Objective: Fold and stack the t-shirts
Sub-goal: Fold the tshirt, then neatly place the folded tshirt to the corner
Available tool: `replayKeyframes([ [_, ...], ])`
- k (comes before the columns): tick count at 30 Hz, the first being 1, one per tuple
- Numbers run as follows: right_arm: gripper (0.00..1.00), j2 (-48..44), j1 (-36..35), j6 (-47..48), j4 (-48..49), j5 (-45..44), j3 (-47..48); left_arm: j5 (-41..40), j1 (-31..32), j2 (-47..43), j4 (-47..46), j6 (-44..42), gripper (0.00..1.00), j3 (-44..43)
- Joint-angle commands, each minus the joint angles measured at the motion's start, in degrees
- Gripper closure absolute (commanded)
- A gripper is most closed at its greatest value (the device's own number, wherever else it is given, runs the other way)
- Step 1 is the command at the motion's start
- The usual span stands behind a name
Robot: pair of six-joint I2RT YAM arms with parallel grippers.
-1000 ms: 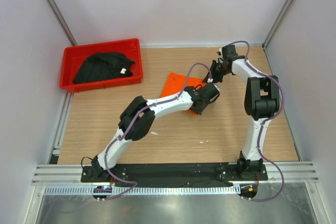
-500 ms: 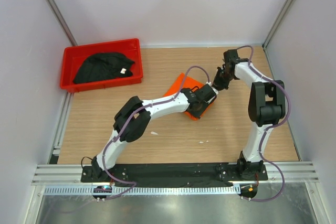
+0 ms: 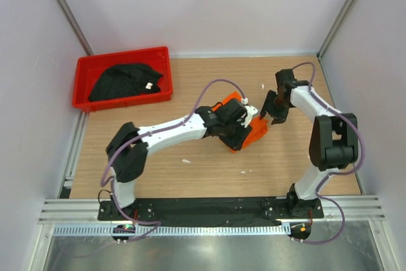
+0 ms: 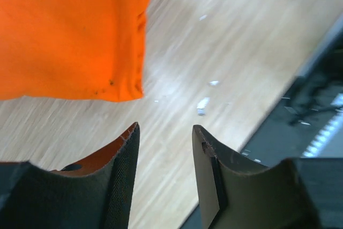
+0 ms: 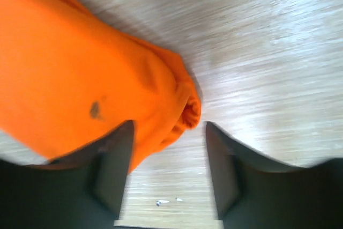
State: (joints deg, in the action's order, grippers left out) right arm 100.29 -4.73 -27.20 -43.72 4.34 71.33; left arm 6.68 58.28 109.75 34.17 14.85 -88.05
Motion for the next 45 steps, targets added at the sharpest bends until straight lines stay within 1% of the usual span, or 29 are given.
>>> replayKeyframes([
  [1,0.35,-10.5,0.2,2.1,-0.6,-2.1,-3.1,7.6,-1.8,-11.8,-3.9,1.7,0.54,0.2],
  [2,0.32,-12.1,0.2,0.2,0.7,-0.7,-5.1,8.3,-2.3,-13.0,-3.3,1.9,0.53,0.3],
  [3,0.29,-16.1,0.2,-1.1,2.5,2.4,-7.5,8.5,-2.8,-14.3,-2.8,3.1,0.53,0.5],
  [4,0.25,-18.0,0.2,-2.7,8.1,4.8,-13.4,9.4,-4.0,-15.4,-2.4,3.8,0.53,0.9],
  [5,0.24,-20.4,0.2,-7.2,11.8,7.0,-16.9,10.2,-4.8,-17.8,-2.8,4.6,0.53,2.5],
  [6,0.23,-22.5,0.2,-9.5,15.6,9.2,-20.3,10.9,-5.7,-19.0,-2.9,5.4,0.53,3.4],
  [7,0.2,-26.9,0.2,-12.1,20.0,9.7,-27.4,11.5,-7.5,-20.2,-3.1,7.7,0.53,4.6],
  [8,0.19,-28.7,0.1,-16.1,28.0,9.6,-30.5,12.9,-8.4,-22.9,-4.0,8.8,0.53,7.0],
  [10,0.16,-31.6,-0.2,-18.5,34.9,8.6,-37.3,14.6,-11.2,-25.6,-5.0,10.8,0.53,9.7],
  [11,0.16,-32.9,-0.2,-19.0,39.0,7.8,-38.6,14.8,-11.9,-27.0,-5.4,12.2,0.52,12.0],
  [13,0.16,-32.5,-0.2,-18.3,41.5,6.2,-40.1,14.9,-13.4,-31.0,-5.6,12.8,0.52,13.9],
  [16,0.18,-28.7,-0.1,-17.4,43.5,5.9,-40.7,14.1,-14.4,-34.3,-5.1,12.9,0.51,17.1],
  [17,0.18,-27.1,0.0,-17.9,44.2,6.3,-40.9,14.0,-14.4,-34.7,-4.9,12.7,0.51,17.6],
  [21,0.21,-25.9,-0.1,-20.8,49.3,6.5,-42.8,13.6,-14.5,-34.9,-5.2,12.6,0.52,18.5],
  [23,0.21,-25.0,-0.1,-22.4,51.8,6.6,-43.6,14.7,-14.6,-33.7,-5.7,12.9,0.53,18.4],
  [25,0.22,-21.9,-0.1,-23.2,53.0,6.6,-43.2,16.4,-14.5,-32.9,-5.8,13.4,0.53,18.3],
  [28,0.24,-18.6,-0.1,-25.4,51.6,5.5,-42.2,16.8,-14.5,-32.7,-5.9,13.3,0.53,18.5],
  [32,0.28,-18.6,-0.1,-26.2,48.0,1.7,-41.4,16.3,-14.7,-32.7,-4.9,12.5,0.53,18.4],
  [35,0.35,-18.0,-0.1,-26.2,47.5,0.7,-41.4,16.6,-14.9,-32.3,-4.5,11.8,0.52,17.7],
  [36,0.44,-17.5,0.0,-26.1,47.9,0.4,-41.2,16.6,-15.0,-32.2,-4.3,11.6,0.53,17.7],
  [38,0.7,-15.0,0.0,-24.6,49.4,0.7,-40.7,16.7,-15.1,-32.1,-4.0,11.4,0.53,17.5],
  [39,0.98,-14.1,0.1,-22.0,50.6,1.2,-40.1,17.0,-15.4,-32.0,-3.9,11.4,0.53,17.5],
  [41,0.99,-10.7,0.6,-18.8,52.5,4.8,-38.6,17.2,-15.6,-32.1,-4.1,11.5,0.53,17.6],
  [42,0.99,-9.5,0.7,-15.9,52.7,5.9,-36.3,17.6,-15.7,-32.1,-4.2,11.5,0.53,17.9],
  [43,0.99,-8.8,0.7,-11.3,50.9,6.4,-35.0,17.6,-15.8,-32.2,-4.1,11.5,0.53,18.0],
  [45,0.99,-7.3,1.0,-7.0,50.5,9.9,-32.6,17.6,-16.0,-32.6,-4.1,11.6,0.53,18.4],
])
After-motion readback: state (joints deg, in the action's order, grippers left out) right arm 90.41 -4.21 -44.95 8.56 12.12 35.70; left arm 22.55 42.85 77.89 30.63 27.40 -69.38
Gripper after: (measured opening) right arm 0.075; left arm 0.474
